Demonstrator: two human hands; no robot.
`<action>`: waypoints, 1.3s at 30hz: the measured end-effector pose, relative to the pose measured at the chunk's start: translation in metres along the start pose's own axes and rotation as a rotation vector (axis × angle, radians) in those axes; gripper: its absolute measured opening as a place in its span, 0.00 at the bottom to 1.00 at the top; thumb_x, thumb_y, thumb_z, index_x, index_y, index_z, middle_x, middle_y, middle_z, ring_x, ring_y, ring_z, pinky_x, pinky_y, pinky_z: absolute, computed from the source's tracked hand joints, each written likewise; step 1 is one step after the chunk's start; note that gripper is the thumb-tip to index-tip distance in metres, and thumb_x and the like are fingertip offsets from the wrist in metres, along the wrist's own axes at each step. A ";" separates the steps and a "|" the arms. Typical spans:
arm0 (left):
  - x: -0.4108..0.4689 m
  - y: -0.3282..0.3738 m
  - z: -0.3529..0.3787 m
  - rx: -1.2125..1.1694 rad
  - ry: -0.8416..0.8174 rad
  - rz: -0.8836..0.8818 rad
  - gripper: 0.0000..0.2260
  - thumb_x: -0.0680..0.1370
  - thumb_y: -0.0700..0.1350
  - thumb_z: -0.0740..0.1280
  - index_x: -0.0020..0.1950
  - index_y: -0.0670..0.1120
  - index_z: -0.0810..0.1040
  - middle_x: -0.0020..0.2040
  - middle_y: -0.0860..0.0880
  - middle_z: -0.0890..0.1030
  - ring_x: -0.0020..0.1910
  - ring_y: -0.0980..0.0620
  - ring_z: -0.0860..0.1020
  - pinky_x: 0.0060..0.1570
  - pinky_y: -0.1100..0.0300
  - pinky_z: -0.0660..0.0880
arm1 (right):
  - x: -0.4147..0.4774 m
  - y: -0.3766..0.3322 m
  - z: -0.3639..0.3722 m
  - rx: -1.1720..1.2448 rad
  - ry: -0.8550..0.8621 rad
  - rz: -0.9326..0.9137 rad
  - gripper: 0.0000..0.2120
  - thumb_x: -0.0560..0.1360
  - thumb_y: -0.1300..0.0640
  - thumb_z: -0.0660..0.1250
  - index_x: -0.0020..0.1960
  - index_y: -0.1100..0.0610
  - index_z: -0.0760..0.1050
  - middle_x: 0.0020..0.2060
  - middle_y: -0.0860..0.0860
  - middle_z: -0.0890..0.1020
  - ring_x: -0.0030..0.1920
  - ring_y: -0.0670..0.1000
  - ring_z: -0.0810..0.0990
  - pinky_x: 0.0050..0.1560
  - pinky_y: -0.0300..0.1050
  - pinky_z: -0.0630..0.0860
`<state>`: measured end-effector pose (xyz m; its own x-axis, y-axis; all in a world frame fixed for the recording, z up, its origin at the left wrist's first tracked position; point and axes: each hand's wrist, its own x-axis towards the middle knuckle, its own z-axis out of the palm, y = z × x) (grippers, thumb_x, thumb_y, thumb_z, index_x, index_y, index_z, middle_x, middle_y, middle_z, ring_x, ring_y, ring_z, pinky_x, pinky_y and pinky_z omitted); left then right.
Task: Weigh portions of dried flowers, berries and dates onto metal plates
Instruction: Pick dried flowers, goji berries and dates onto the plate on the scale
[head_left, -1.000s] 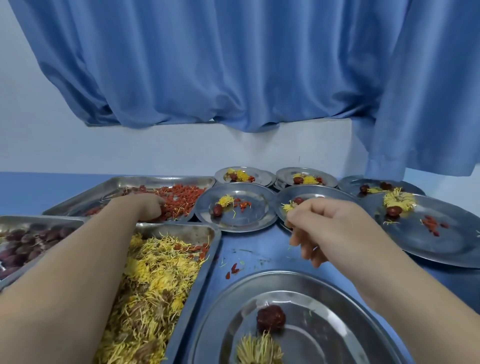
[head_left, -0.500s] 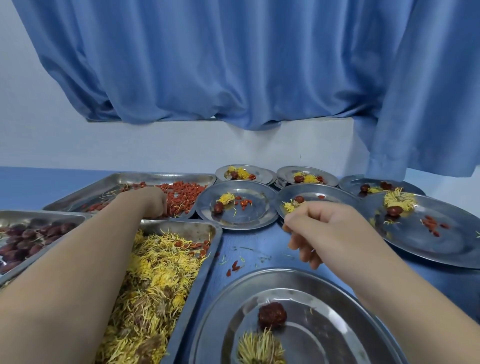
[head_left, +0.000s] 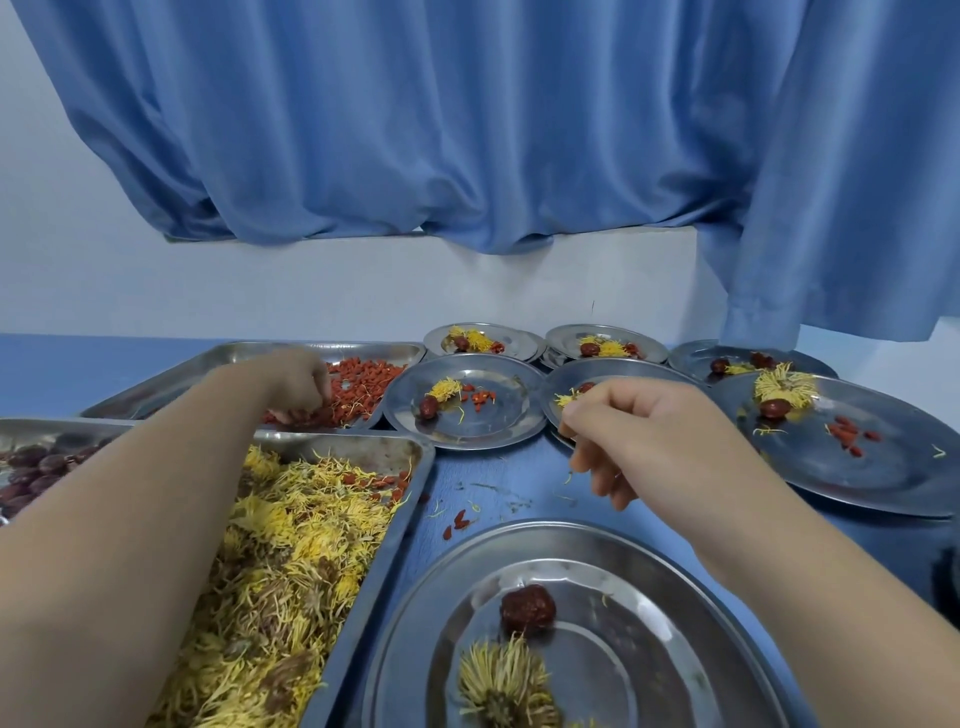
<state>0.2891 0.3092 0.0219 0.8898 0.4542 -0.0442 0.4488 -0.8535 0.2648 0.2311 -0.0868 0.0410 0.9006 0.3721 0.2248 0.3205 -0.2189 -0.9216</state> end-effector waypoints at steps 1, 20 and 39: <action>0.001 -0.002 -0.005 -0.059 0.010 0.007 0.09 0.75 0.32 0.64 0.46 0.44 0.78 0.43 0.43 0.80 0.37 0.48 0.80 0.27 0.61 0.75 | 0.000 0.000 0.000 0.006 0.002 0.000 0.11 0.74 0.54 0.66 0.36 0.58 0.78 0.28 0.49 0.81 0.26 0.45 0.76 0.29 0.40 0.73; 0.009 0.000 0.022 0.214 -0.062 0.049 0.08 0.77 0.42 0.69 0.52 0.54 0.83 0.60 0.50 0.80 0.59 0.48 0.76 0.66 0.48 0.70 | 0.004 0.006 -0.003 0.001 0.014 0.012 0.11 0.74 0.54 0.65 0.36 0.58 0.78 0.26 0.48 0.80 0.25 0.44 0.75 0.27 0.39 0.72; -0.017 -0.004 -0.011 -0.106 0.085 0.097 0.07 0.73 0.30 0.66 0.43 0.42 0.79 0.42 0.45 0.81 0.36 0.50 0.81 0.33 0.63 0.73 | 0.004 0.007 -0.003 -0.006 0.030 -0.008 0.10 0.74 0.55 0.65 0.36 0.56 0.79 0.26 0.48 0.80 0.25 0.44 0.75 0.27 0.40 0.73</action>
<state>0.2711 0.3074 0.0325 0.9161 0.3953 0.0673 0.3463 -0.8645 0.3643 0.2374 -0.0894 0.0365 0.9063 0.3464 0.2420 0.3296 -0.2213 -0.9178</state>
